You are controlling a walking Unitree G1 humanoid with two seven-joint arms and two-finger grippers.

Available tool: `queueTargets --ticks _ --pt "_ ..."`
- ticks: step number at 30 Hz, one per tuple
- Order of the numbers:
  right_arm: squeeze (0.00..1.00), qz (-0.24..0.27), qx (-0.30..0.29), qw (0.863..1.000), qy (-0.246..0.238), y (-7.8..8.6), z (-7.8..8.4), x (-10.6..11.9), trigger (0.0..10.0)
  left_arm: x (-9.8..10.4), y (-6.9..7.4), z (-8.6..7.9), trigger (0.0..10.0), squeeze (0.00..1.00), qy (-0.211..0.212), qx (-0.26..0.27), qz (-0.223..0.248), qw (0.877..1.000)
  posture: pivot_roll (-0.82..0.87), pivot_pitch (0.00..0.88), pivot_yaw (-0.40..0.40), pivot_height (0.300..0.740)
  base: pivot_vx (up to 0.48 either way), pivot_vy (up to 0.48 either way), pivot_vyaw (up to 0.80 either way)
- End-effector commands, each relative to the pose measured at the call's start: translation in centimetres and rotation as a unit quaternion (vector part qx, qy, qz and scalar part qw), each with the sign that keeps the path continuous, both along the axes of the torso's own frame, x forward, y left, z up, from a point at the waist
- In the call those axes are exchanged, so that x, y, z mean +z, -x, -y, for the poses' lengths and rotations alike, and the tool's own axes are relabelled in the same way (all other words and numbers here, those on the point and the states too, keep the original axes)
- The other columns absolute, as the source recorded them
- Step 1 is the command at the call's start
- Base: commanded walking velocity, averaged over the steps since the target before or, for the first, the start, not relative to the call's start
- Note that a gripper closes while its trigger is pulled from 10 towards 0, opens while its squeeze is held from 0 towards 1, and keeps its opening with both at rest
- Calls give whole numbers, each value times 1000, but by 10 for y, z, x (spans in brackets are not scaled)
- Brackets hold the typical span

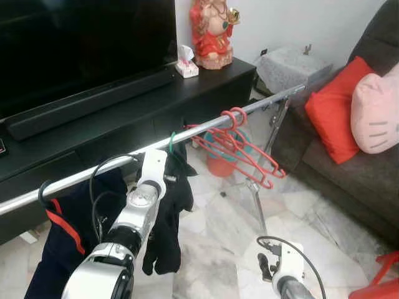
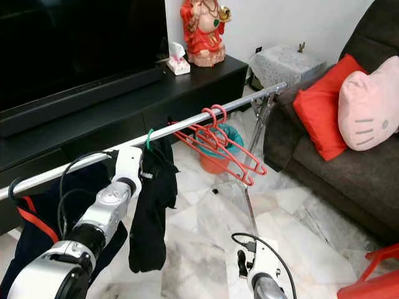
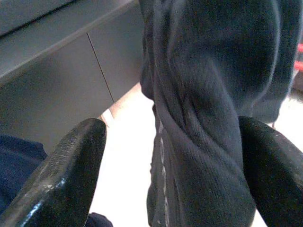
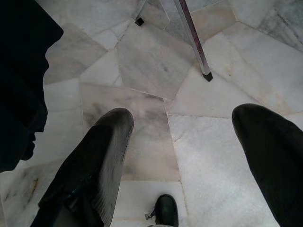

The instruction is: Hang hanger

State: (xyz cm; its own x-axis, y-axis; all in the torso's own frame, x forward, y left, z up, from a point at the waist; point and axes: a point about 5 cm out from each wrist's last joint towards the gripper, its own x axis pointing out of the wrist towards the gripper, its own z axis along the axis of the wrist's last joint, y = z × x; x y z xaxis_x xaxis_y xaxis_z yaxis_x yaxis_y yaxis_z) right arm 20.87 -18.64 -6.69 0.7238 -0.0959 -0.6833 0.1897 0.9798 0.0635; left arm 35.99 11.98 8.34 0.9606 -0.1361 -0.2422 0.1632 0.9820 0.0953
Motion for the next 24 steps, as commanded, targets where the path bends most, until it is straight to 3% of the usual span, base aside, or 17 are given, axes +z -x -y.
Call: queueTargets --ticks 1,24 --pt "0 0 -2 1000 -1 -1 1 1 10000 3 -2 4 0 0 -2 -9 6 1000 -39 0 -3 740 0 0 0" --pt "0 2 0 1000 -3 -4 0 2 10000 1 -3 6 0 0 -26 -24 7 999 -37 0 -2 740 0 0 0"
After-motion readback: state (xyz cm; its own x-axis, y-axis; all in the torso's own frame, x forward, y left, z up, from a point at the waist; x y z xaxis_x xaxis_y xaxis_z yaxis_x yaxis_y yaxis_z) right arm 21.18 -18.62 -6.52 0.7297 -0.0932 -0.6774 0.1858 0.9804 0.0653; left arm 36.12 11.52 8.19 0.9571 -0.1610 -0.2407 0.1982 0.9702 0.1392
